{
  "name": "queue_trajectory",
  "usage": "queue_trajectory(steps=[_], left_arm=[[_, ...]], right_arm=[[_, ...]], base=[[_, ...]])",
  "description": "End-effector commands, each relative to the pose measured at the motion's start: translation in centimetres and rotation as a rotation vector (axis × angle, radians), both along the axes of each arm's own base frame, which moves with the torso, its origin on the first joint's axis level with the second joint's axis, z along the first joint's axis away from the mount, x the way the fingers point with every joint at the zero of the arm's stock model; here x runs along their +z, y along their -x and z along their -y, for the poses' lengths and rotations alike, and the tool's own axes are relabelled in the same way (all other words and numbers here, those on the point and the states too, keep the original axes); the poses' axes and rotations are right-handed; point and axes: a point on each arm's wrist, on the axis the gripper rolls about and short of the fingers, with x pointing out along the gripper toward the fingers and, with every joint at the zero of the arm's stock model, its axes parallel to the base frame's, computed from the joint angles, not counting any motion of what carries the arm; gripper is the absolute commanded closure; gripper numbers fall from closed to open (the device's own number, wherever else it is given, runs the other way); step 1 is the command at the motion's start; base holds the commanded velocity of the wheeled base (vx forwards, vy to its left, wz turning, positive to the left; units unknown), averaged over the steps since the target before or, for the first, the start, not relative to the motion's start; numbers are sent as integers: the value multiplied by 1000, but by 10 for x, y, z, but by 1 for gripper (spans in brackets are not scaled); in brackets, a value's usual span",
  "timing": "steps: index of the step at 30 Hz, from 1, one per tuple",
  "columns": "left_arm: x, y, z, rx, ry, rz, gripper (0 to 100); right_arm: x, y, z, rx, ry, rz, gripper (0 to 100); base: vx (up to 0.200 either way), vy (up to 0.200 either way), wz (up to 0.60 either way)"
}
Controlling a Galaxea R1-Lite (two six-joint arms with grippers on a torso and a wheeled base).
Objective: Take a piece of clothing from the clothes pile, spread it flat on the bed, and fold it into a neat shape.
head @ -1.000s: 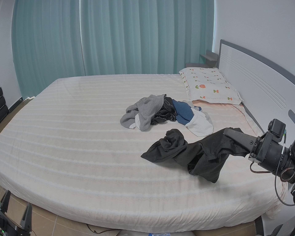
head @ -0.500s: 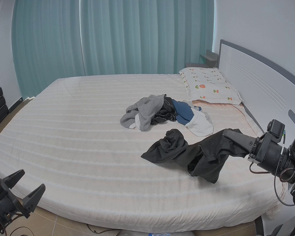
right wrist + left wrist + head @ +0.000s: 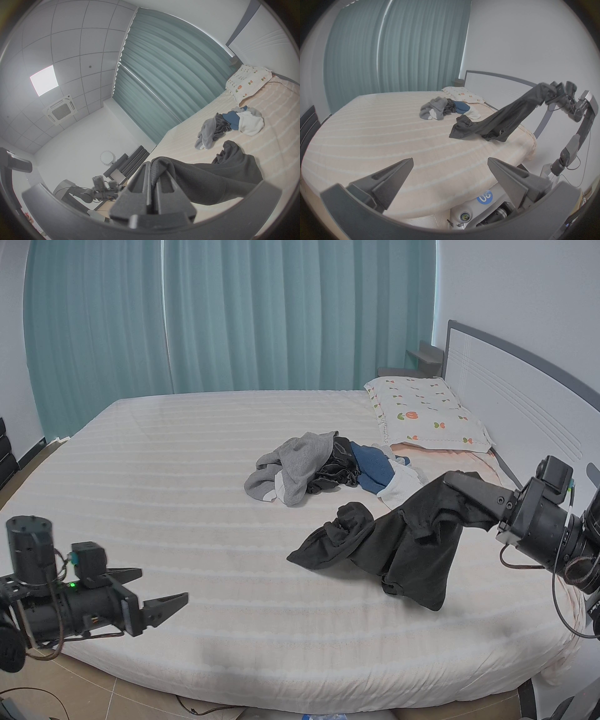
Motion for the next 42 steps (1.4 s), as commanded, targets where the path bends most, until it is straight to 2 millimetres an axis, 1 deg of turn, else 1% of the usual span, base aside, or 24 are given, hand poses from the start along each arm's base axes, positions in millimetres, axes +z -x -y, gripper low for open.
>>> queue_trajectory(steps=[1, 4, 9, 15, 16, 17, 18, 19, 22, 23, 24, 25, 26, 27, 28, 30, 31, 33, 37, 38, 39, 40, 41, 42], left_arm=[[-95, -87, 96, -126, -28, -119, 0], [-108, -98, 116, -143, -14, -132, 0], [-122, -119, 141, -171, -4, -109, 0], [-136, -145, 160, -169, 20, -82, 0], [-136, -145, 160, -169, 20, -82, 0], [-142, -155, 166, -151, 48, -85, 0], [-142, -155, 166, -151, 48, -85, 0], [-148, -164, 171, -136, 72, -87, 0], [-154, -177, 175, -110, 91, -77, 0], [-158, -186, 177, -93, 99, -67, 0], [-158, -186, 177, -93, 99, -67, 0], [-165, -197, 177, -77, 109, -59, 0], [-165, -197, 177, -77, 109, -59, 0], [-174, -204, 178, -69, 110, -63, 0], [-176, -206, 178, -67, 107, -69, 0], [-177, -211, 177, -59, 109, -73, 0], [-177, -211, 177, -59, 109, -73, 100], [-176, -215, 176, -30, 141, -94, 100], [-178, -211, 169, 2, 159, -137, 100], [-172, -208, 164, 12, 167, -139, 100], [-160, -204, 158, 24, 177, -134, 100], [-160, -204, 158, 24, 177, -134, 100], [-136, -195, 150, 42, 210, -135, 100], [-130, -193, 148, 48, 223, -138, 100]], right_arm=[[28, -19, -23, 13, -35, 54, 100], [27, -21, -24, 10, -33, 50, 100], [38, -21, -25, 13, -53, 83, 100], [37, -20, -28, 22, -53, 80, 100], [37, -20, -28, 22, -53, 80, 100], [38, -21, -28, 22, -53, 83, 100], [38, -21, -28, 22, -53, 83, 100], [38, -21, -27, 20, -54, 85, 100], [38, -21, -27, 17, -54, 85, 100], [38, -21, -27, 15, -54, 85, 100], [38, -21, -27, 15, -54, 85, 100], [38, -22, -26, 11, -53, 85, 100], [38, -22, -26, 11, -53, 85, 100], [39, -23, -24, 3, -54, 86, 100], [38, -24, -23, -1, -54, 84, 100], [36, -25, -22, -8, -49, 79, 100], [36, -25, -22, -8, -49, 79, 100], [35, -27, -18, -23, -46, 73, 100], [33, -29, -14, -41, -42, 68, 100], [31, -30, -12, -49, -37, 63, 100], [28, -31, -11, -55, -28, 48, 100], [28, -31, -11, -55, -28, 48, 100], [19, -36, -11, -63, -5, 10, 100], [17, -37, -11, -66, 1, 2, 100]], base=[[0, 0, 0], [0, 0, 0], [0, 0, 0], [0, 0, 0], [0, 0, 0], [0, 0, 0], [0, 0, 0], [0, 0, 0], [0, 0, 0], [0, 0, 0], [0, 0, 0], [0, 0, 0], [0, 0, 0], [0, 0, 0], [0, 0, 0], [0, 0, 0], [0, 0, 0], [0, 0, 0], [0, 0, 0], [0, 0, 0], [0, 0, 0], [0, 0, 0], [0, 0, 0], [0, 0, 0]])
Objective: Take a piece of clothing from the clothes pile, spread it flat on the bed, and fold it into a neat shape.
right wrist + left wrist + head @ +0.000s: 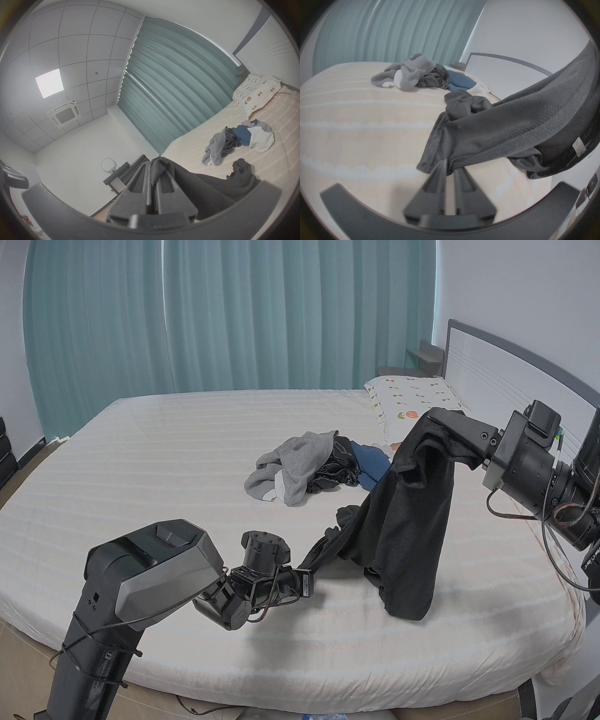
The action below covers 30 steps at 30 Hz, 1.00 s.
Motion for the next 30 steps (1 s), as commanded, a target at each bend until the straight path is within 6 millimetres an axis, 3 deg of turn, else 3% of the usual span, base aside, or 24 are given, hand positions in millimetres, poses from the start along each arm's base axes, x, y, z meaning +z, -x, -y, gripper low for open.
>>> queue_trajectory(steps=[1, 2, 3, 4, 7, 10, 12, 16, 17, 20, 25, 26, 30], left_arm=[[67, 24, -22, 65, 102, 6, 100], [84, 31, -26, 82, 138, 2, 100], [86, 32, -27, 85, 144, 1, 100], [116, 45, -35, 116, 223, 6, 100], [161, 65, -53, 151, 320, 47, 100], [191, 80, -69, 163, 353, 105, 100], [201, 84, -74, 166, 364, 123, 100], [222, 96, -85, 182, 389, 165, 100], [236, 109, -94, 189, 407, 197, 100], [240, 119, -99, 185, 411, 205, 100], [233, 126, -107, 208, 398, 185, 100], [219, 129, -111, 226, 378, 143, 100], [203, 139, -115, 258, 405, 53, 100]], right_arm=[[-23, -11, 4, -33, 52, -85, 100], [-31, -13, 4, -37, 64, -108, 100], [-32, -13, 4, -37, 67, -112, 100], [-44, -19, 4, -45, 88, -147, 100], [-63, -30, 0, -56, 131, -199, 100], [-74, -44, -4, -68, 158, -208, 100], [-71, -50, -6, -75, 147, -176, 100], [-42, -57, -9, -105, 84, -44, 100], [-27, -57, -8, -124, 56, 3, 100], [-25, -55, -8, -124, 55, 6, 100], [-53, -57, -14, -112, 103, -81, 100], [-76, -62, -16, -113, 137, -143, 100], [-88, -63, -15, -144, 146, -192, 100]], base=[[0, 0, 0], [0, 0, 0], [0, 0, 0], [0, 0, 0], [0, 0, 0], [0, 0, 0], [0, 0, 0], [0, 0, 0], [0, 0, 0], [0, 0, 0], [0, 0, 0], [0, 0, 0], [0, 0, 0]])
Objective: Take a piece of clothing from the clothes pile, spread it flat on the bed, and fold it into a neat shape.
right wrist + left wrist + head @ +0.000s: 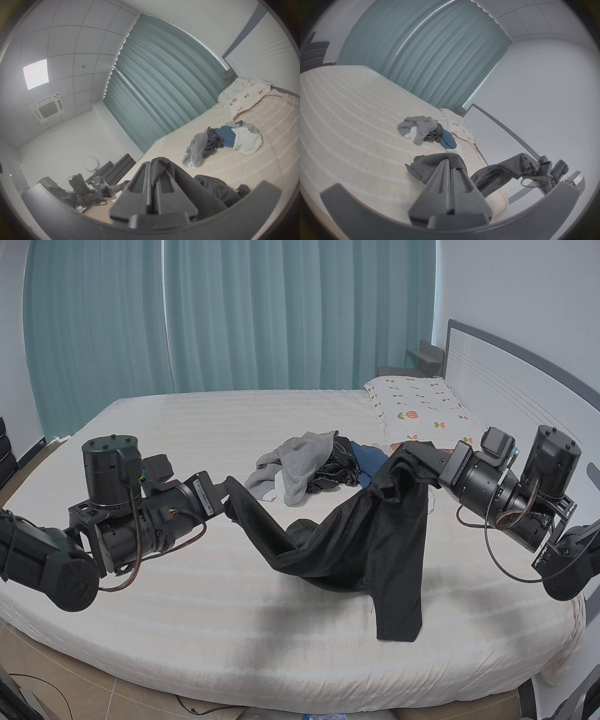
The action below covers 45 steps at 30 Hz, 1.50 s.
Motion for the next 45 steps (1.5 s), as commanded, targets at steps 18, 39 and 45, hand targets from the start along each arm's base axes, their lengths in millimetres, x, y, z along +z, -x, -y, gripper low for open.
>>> queue_trajectory(steps=[18, 39, 45], left_arm=[[-23, 45, -8, -26, 99, -167, 100], [-21, 46, -9, -15, 100, -160, 100], [-20, 47, -10, -14, 102, -154, 100]], right_arm=[[-57, 14, -5, -51, 35, -187, 100], [-57, 20, -8, -55, 39, -185, 100], [-56, 19, -7, -65, 38, -180, 100]], base=[[-44, 0, 0], [-48, 38, 0], [0, 200, 0]])
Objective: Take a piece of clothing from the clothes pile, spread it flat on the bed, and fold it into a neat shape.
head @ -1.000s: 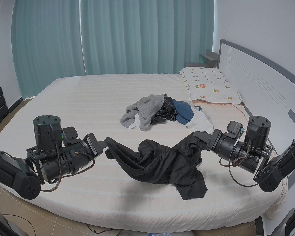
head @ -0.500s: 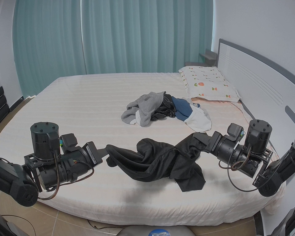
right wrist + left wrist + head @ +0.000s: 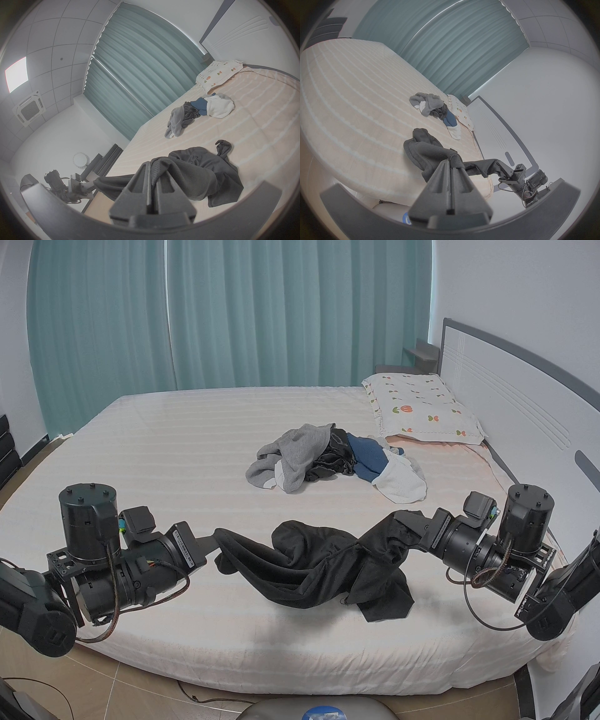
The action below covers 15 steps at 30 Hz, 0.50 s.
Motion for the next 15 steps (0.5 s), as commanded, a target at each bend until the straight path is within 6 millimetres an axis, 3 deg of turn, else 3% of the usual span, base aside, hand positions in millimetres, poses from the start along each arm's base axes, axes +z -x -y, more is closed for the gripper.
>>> queue_trajectory(steps=[1, 15], left_arm=[[2, 1, -1, 5, 2, 7, 100], [3, -1, -6, 24, -2, 15, 100]], right_arm=[[2, -1, 0, -8, -3, 7, 100], [8, -9, 1, -163, 64, 71, 100]], base=[[0, 200, 0], [0, 200, 0]])
